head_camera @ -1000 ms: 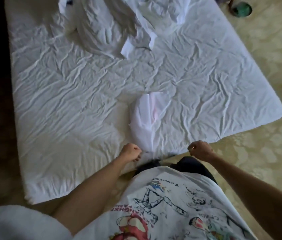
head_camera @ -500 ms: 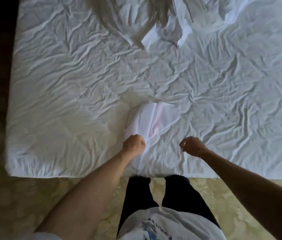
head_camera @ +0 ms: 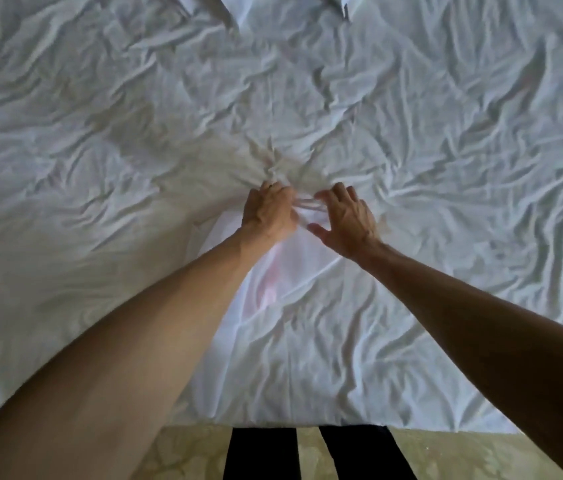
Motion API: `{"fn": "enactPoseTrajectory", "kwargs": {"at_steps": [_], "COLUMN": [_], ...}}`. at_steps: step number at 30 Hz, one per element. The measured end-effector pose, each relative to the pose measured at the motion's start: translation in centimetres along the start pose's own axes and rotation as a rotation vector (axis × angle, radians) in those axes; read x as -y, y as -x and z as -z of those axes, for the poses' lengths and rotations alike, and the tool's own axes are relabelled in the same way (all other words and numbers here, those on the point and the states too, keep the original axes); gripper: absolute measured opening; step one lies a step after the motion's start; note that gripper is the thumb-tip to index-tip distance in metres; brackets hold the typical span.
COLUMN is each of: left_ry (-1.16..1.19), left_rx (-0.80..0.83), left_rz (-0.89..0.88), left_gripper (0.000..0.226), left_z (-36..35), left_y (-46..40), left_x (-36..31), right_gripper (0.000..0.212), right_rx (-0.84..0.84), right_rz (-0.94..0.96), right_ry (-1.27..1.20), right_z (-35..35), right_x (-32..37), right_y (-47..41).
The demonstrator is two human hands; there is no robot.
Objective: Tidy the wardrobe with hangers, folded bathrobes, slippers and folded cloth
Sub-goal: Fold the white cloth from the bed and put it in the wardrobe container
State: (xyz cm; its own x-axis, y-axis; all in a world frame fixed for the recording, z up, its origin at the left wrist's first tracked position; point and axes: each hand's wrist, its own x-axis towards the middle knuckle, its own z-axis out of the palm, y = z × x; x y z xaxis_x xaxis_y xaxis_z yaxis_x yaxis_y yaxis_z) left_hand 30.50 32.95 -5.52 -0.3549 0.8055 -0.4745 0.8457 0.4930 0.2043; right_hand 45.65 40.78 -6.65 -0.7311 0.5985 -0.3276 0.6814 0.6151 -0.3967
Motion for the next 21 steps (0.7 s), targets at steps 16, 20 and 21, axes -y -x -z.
{"fn": "enactPoseTrajectory", "kwargs": {"at_steps": [16,20,21], "left_ry": [0.447,0.439,0.44], "left_rx": [-0.25,-0.258,-0.257], "left_rz": [-0.131,-0.052,-0.03], "left_gripper": [0.019,0.021,0.031], "left_z": [15.9,23.1,24.8], "left_y": [11.6,15.9,17.0], "left_x": [3.7,4.9,5.2], "right_gripper": [0.016,0.016,0.018], "right_rx": [-0.349,-0.525,-0.57], "right_rz": [0.106,0.191,0.199], "right_ry": [-0.265,-0.221,-0.206], "right_z": [15.0,23.9,26.2], "right_x": [12.3,18.0,19.2], "right_y": [5.3,7.5,8.0]}}
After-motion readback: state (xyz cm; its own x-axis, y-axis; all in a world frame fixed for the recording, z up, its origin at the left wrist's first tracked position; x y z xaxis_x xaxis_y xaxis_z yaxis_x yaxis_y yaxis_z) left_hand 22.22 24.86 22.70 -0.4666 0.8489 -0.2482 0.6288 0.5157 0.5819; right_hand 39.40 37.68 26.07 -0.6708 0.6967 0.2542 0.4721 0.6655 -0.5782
